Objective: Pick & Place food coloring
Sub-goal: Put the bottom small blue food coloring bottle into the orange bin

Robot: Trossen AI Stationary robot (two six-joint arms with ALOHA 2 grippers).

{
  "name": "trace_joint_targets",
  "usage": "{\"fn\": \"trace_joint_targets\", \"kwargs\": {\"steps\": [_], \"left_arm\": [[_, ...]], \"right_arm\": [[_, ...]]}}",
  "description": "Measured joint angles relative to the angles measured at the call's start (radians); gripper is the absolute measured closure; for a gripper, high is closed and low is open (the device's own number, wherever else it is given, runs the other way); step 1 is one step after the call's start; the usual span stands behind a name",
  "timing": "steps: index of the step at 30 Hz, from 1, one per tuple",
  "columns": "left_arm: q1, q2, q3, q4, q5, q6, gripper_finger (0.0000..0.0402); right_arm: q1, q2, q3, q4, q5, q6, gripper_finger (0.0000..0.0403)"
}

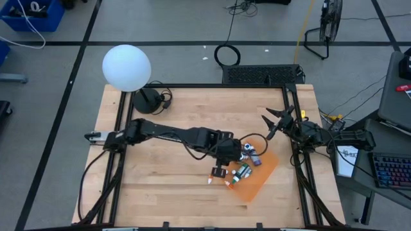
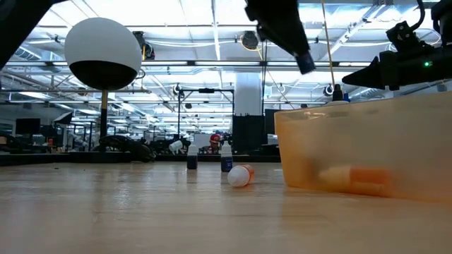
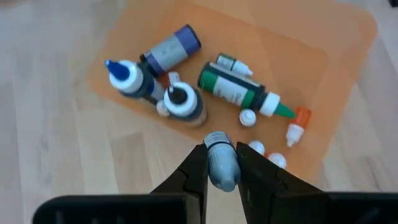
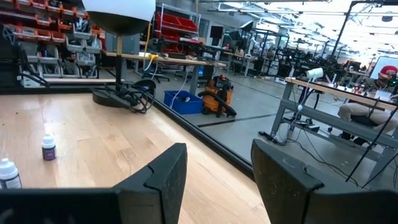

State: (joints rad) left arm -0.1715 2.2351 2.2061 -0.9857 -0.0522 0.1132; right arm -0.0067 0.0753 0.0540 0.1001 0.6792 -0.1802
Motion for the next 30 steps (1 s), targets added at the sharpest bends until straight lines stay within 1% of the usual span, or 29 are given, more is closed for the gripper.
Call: {"fn": "trace_joint_targets", "kwargs": {"steps": [4,7,16,22,26,30], "left_arm": [[0.001,0.057,0.042,0.015,0.039,0.017,0.0341],[0.001,0.081,0.044,0.047,0.076,0.023,0.0341],[-0.002,0.162,0.044,0.099,0.104,0.022,0.0341],[-0.005,0.202,0.044,0.082,0.104,0.007,0.0341],[-0.004,0.201,0.013,0.068,0.077,-0.022,0.0341],[0.002,0.201,0.009,0.035,0.069,-0.048,0.0341]], "right_arm": [[0.000,0.000,0.000,0.000,0.000,0.000,0.0236],[0.000,0.000,0.000,0.000,0.000,0.000,0.0236],[0.000,0.000,0.000,0.000,0.000,0.000,0.0236],[0.000,0.000,0.000,0.000,0.000,0.000,0.0236],[0.000,0.000,0.000,0.000,0.000,0.000,0.0236],[0.000,0.000,0.000,0.000,0.000,0.000,0.0236]]}}
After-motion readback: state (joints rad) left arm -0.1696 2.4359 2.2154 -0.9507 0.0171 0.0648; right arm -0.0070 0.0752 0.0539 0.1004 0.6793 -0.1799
